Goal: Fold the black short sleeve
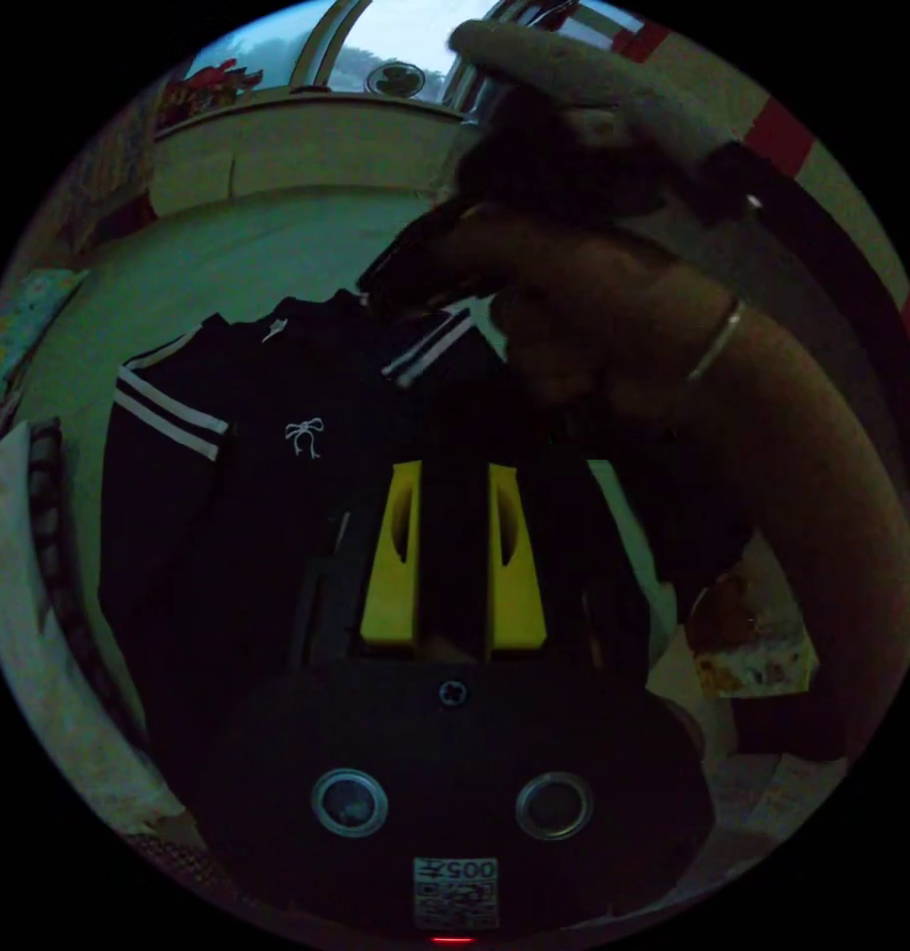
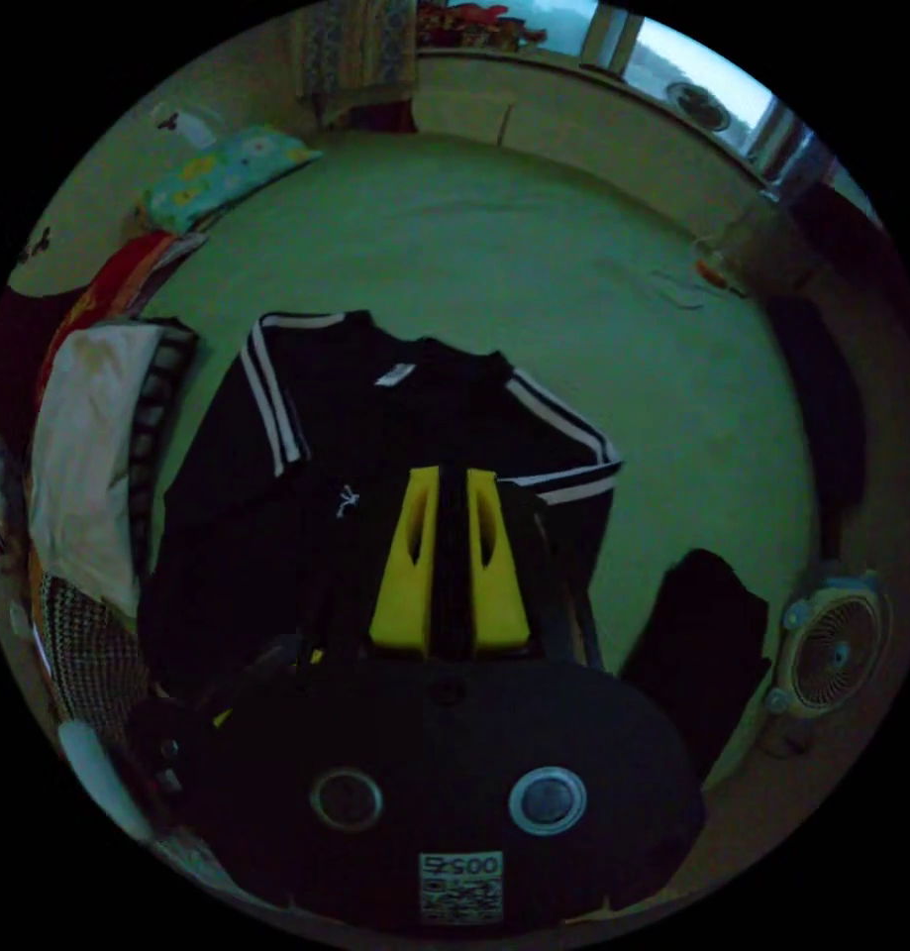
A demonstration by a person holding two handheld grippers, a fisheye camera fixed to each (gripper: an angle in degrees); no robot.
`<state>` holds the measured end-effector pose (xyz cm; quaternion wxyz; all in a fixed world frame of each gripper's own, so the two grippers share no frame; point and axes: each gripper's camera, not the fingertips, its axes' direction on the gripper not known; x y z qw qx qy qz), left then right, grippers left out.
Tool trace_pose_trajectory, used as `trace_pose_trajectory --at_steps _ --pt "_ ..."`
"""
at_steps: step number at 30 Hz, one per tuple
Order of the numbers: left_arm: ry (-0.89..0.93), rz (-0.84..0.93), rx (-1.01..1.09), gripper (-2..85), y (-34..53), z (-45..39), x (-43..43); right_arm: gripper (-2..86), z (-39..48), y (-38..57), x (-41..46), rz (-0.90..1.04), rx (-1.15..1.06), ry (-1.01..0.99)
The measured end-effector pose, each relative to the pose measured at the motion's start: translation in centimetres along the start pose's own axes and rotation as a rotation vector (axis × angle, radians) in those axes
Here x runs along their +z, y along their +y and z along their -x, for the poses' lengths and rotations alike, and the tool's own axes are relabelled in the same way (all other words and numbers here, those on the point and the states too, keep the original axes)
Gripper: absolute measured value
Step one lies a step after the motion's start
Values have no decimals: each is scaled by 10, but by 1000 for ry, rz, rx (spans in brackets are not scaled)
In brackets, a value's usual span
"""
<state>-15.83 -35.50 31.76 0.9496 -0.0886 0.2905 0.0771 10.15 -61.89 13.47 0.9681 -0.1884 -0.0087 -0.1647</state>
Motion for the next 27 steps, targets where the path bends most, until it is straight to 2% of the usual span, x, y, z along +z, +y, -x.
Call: trace_pose_trajectory --at_steps 6,14,19,21,27 --pt "33 -8 -34 108 0 20 -3 72 -42 12 -35 -158 54 -87" --pt "53 -8 -56 108 1 35 -2 85 -56 51 -6 -114 -20 -60" --pt "49 6 -52 108 2 41 -1 49 -53 49 16 -122 -19 -29" --pt "39 13 -39 107 2 42 -2 6 -56 48 21 -118 -18 -64" --pt "31 0 -47 106 2 55 -9 -10 -53 70 10 -204 -90 -96"
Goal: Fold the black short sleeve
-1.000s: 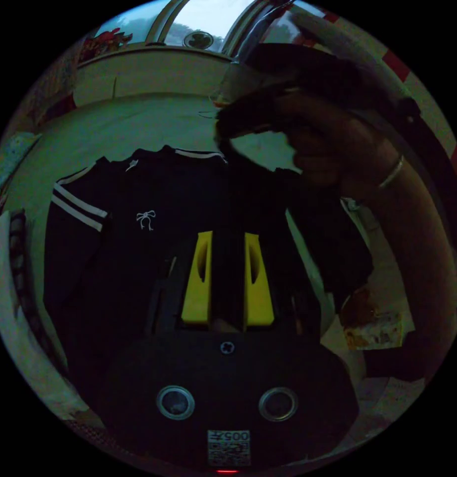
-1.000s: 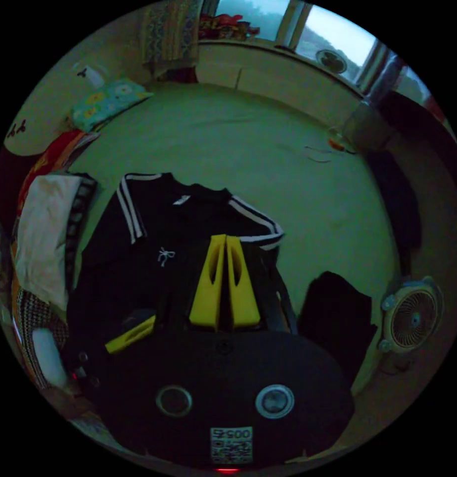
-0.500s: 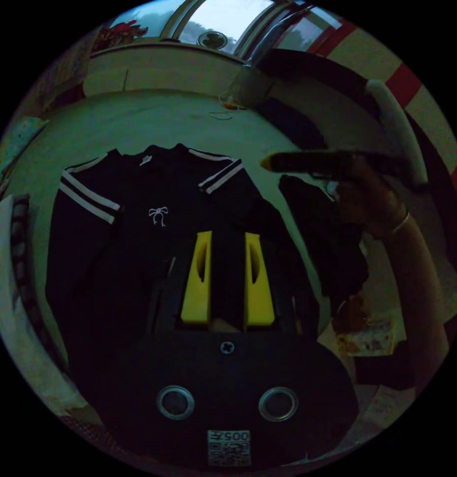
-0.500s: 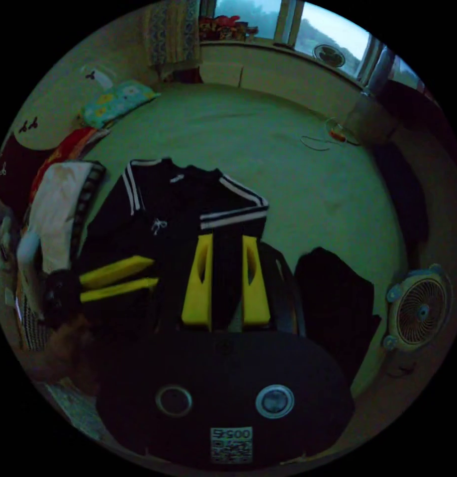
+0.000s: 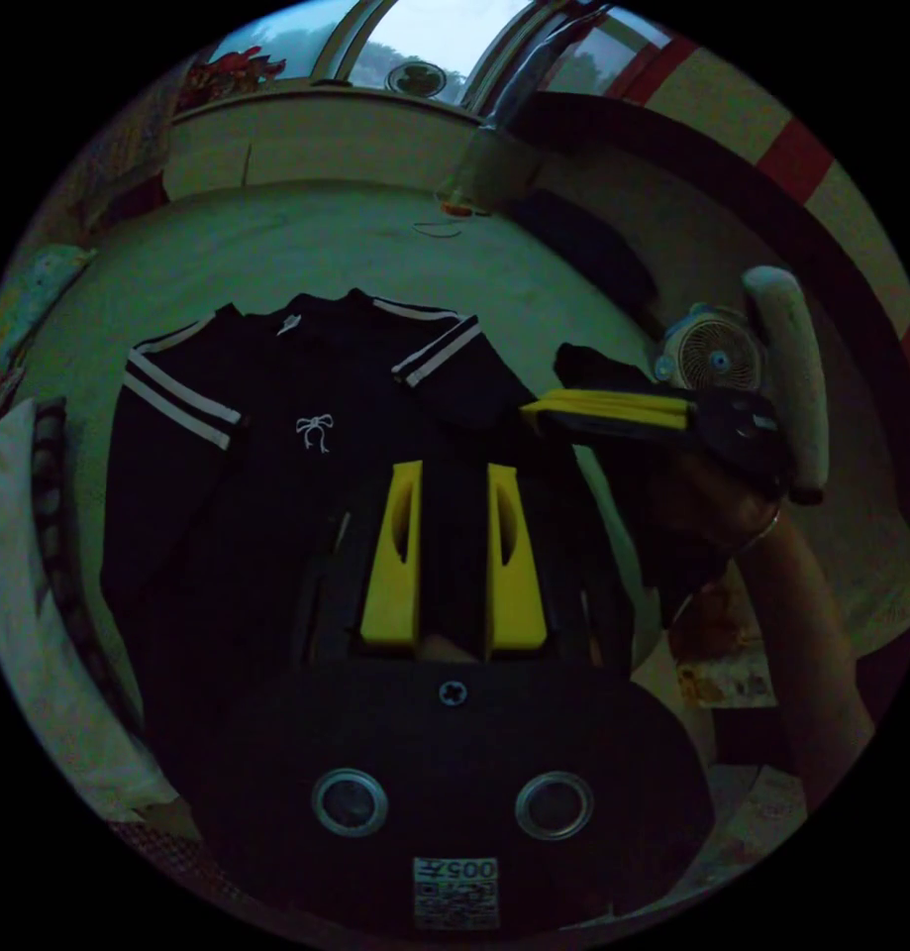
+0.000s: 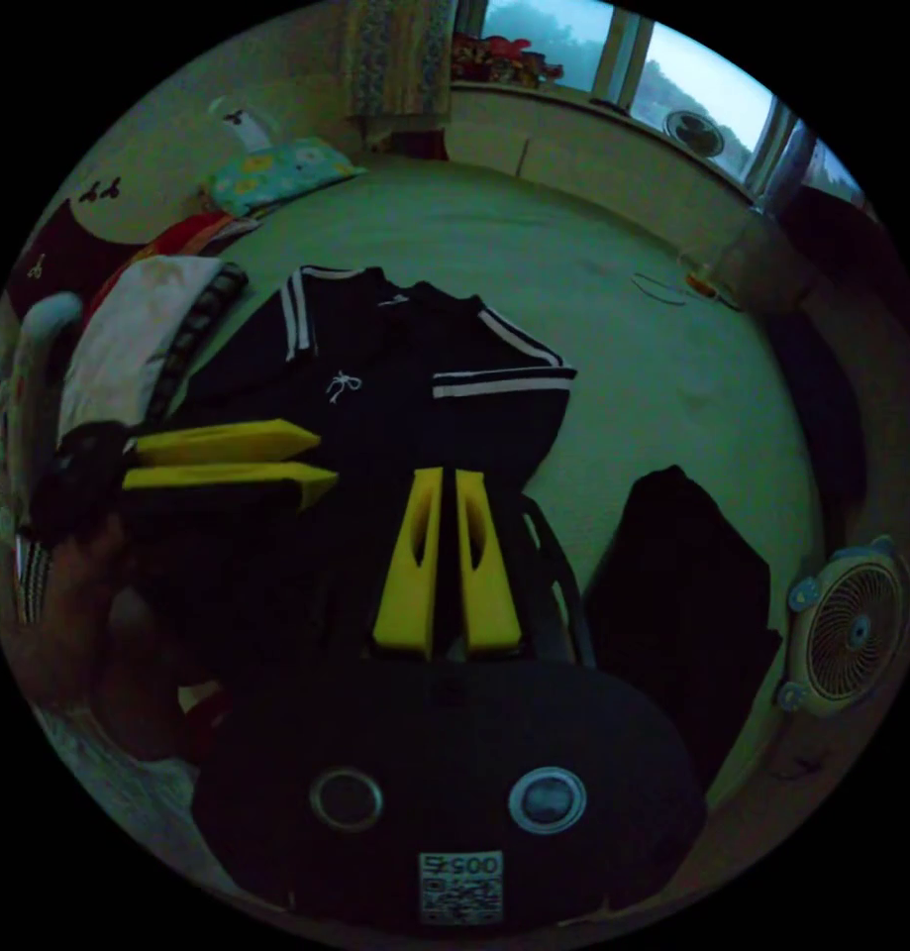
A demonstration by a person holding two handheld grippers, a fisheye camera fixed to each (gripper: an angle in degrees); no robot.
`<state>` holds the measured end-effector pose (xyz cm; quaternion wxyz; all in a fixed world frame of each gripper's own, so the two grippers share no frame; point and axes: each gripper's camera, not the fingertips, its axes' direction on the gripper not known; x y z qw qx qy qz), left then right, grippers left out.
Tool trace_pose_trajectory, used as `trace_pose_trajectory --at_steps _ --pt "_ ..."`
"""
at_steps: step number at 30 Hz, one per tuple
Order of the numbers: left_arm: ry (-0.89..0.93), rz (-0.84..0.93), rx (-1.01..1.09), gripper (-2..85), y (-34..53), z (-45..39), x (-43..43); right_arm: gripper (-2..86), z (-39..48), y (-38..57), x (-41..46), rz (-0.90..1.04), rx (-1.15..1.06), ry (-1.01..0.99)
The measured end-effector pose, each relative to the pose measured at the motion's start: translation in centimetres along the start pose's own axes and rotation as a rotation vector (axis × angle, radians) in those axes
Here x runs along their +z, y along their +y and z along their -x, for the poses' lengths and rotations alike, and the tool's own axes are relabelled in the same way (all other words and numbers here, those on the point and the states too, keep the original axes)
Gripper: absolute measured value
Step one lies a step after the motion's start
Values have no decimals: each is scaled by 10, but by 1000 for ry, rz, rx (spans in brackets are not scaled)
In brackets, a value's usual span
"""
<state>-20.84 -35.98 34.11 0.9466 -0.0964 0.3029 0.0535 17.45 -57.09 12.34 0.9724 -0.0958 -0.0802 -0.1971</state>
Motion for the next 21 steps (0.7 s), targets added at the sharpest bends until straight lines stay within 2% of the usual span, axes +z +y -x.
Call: trace_pose_trajectory --at_steps 4,6,10,13,16,21 --pt "10 6 -16 106 1 8 -2 -8 -2 11 20 41 -14 -63" --pt "7 1 -14 105 2 10 -4 1 -10 16 44 135 31 -52" --pt "-66 8 22 106 5 13 -8 30 -19 17 46 162 68 -86" --pt "-112 8 30 108 7 24 -13 60 -17 17 36 181 -27 -37" --pt "-116 14 2 109 8 42 -18 67 -21 16 26 145 -65 34" --pt "-82 10 -42 109 11 68 -24 77 -64 0 22 5 127 40"
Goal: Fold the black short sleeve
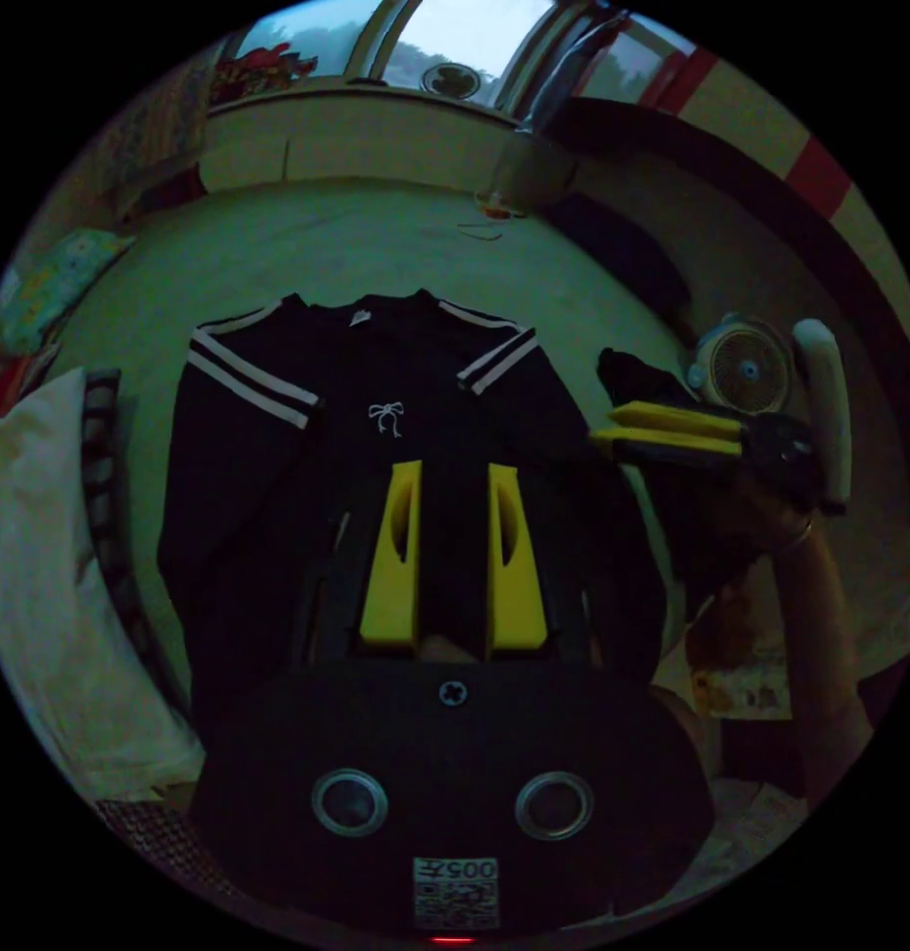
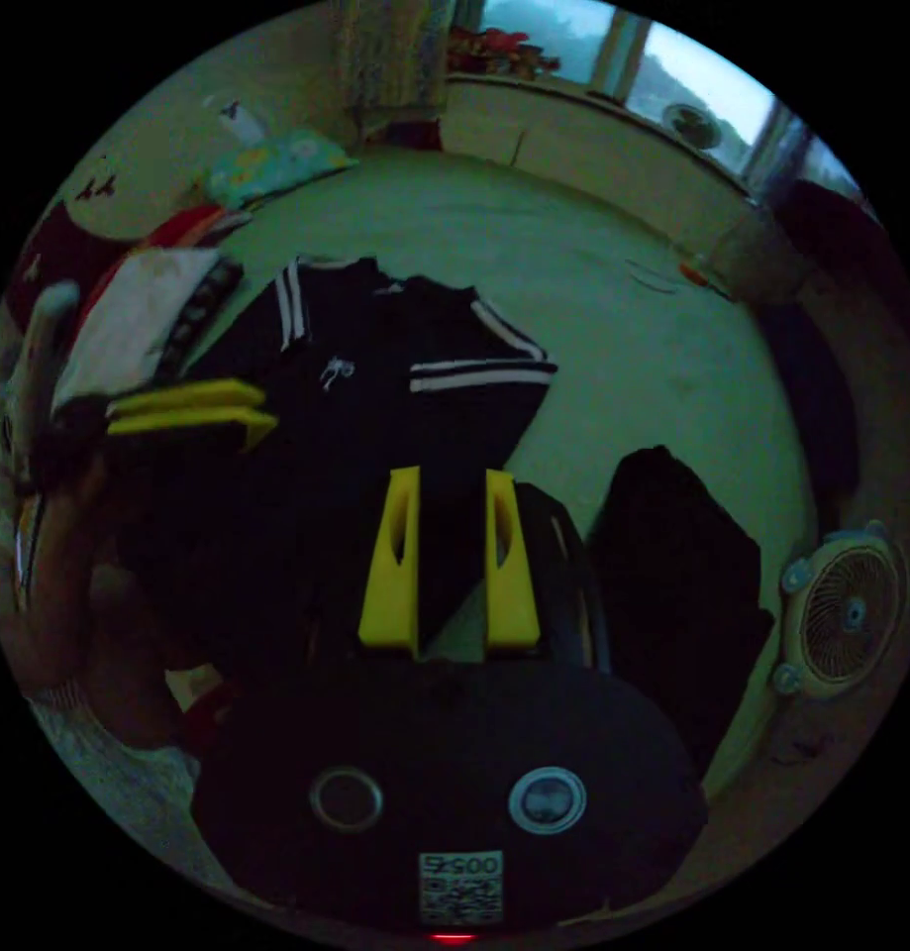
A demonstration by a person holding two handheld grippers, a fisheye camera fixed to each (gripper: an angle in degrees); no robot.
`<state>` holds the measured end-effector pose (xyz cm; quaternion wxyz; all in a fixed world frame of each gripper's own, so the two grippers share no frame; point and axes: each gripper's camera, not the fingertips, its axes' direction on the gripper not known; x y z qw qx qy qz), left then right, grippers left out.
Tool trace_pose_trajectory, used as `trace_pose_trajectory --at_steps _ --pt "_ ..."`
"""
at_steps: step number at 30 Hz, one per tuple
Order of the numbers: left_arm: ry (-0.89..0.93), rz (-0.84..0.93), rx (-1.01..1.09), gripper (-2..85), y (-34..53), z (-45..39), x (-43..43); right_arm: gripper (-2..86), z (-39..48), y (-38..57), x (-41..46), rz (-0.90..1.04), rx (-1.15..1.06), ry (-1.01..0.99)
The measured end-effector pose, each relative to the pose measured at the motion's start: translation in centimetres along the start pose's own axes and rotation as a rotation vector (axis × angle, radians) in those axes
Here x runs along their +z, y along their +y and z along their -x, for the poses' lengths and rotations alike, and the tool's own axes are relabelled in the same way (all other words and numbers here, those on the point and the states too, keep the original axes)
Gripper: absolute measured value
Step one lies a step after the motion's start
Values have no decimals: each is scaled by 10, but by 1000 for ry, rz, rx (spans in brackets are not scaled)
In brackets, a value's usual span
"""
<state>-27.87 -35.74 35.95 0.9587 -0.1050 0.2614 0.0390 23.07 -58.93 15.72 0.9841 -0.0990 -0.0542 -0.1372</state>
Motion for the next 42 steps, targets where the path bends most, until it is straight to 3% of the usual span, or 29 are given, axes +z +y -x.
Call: trace_pose_trajectory --at_steps 8,17,26,36,42 --pt "-2 -17 -10 108 -1 33 -6 95 -66 -37 59 97 316 -38" --pt "22 0 -28 107 -9 67 -1 62 -82 -43 89 115 330 -94" --pt "36 -1 -42 106 -16 99 2 -13 -99 -37 84 15 358 -52" --pt "33 -3 -51 107 -30 135 4 -9 -105 -39 88 13 397 105" --pt "10 -5 -44 107 -38 155 5 45 -103 -21 63 -43 360 199"
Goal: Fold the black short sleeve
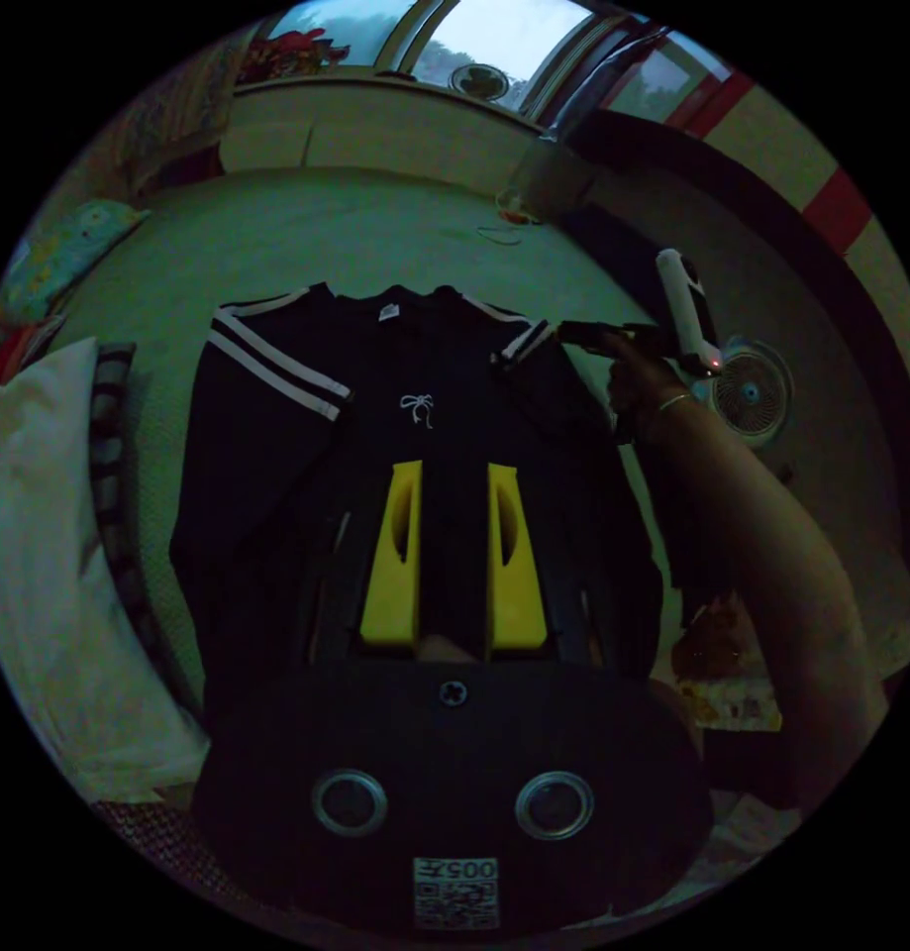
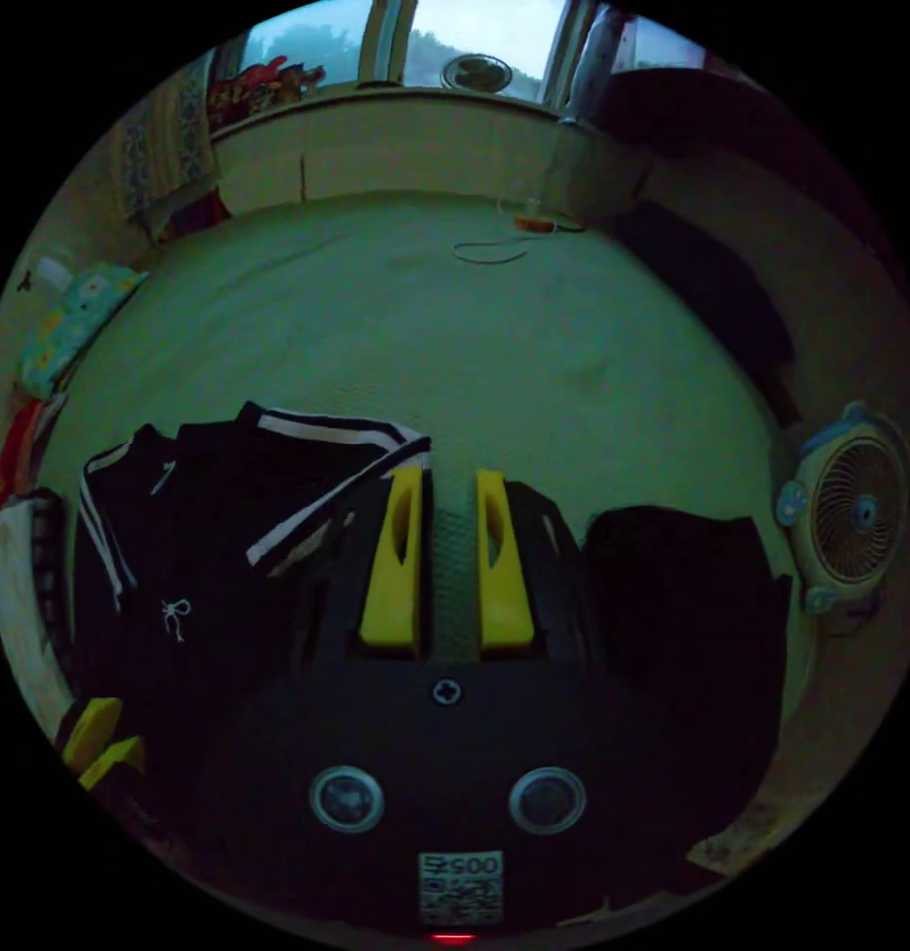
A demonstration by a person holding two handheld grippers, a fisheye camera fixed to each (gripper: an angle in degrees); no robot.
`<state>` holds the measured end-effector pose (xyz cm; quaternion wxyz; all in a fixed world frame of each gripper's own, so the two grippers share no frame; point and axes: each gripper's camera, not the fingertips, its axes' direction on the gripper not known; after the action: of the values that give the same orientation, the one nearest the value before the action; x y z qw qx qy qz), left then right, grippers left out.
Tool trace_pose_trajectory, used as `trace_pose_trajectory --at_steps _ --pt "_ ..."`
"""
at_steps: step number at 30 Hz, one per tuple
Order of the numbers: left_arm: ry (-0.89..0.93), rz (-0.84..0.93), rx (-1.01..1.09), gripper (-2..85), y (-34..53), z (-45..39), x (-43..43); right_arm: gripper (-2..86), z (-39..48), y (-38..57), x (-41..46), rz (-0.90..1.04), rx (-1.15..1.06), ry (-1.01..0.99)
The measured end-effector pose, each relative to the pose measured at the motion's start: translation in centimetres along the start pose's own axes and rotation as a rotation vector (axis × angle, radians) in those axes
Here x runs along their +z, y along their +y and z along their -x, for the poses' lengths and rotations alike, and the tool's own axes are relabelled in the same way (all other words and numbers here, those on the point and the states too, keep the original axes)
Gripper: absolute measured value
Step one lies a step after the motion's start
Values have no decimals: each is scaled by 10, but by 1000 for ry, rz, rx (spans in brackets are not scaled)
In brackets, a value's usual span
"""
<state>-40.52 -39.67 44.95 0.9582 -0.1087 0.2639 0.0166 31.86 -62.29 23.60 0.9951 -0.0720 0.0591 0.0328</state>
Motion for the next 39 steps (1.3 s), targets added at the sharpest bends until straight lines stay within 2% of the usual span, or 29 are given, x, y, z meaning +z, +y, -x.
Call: trace_pose_trajectory --at_steps 5,10,15,18,20,23,26,31,34,39 --pt "-43 -1 -11 109 -7 24 -5 66 -4 40 -46 -58 -109 -140" --pt "-115 7 -47 110 -10 56 -10 79 -2 88 -63 0 -179 -264" --pt "-162 43 -113 112 -11 96 -10 67 -4 121 -43 144 -184 -279" --pt "-193 93 -130 111 -13 117 -5 57 -7 131 -30 183 -191 -206" --pt "-240 162 -109 111 -14 129 3 51 -12 131 -34 186 -176 -239" --pt "-222 136 -117 111 -16 143 -5 61 -19 129 -48 146 -217 -239" --pt "-189 1 -111 114 -17 155 -34 77 -30 120 -61 77 -238 -248" --pt "-147 -116 -91 129 -51 195 -57 92 -50 79 -59 -2 -174 -316" --pt "-188 -56 -71 156 -89 227 -48 102 -53 53 -41 20 -143 -358" --pt "-75 -21 -115 168 -124 273 -32 108 -49 27 -6 74 -72 -358"
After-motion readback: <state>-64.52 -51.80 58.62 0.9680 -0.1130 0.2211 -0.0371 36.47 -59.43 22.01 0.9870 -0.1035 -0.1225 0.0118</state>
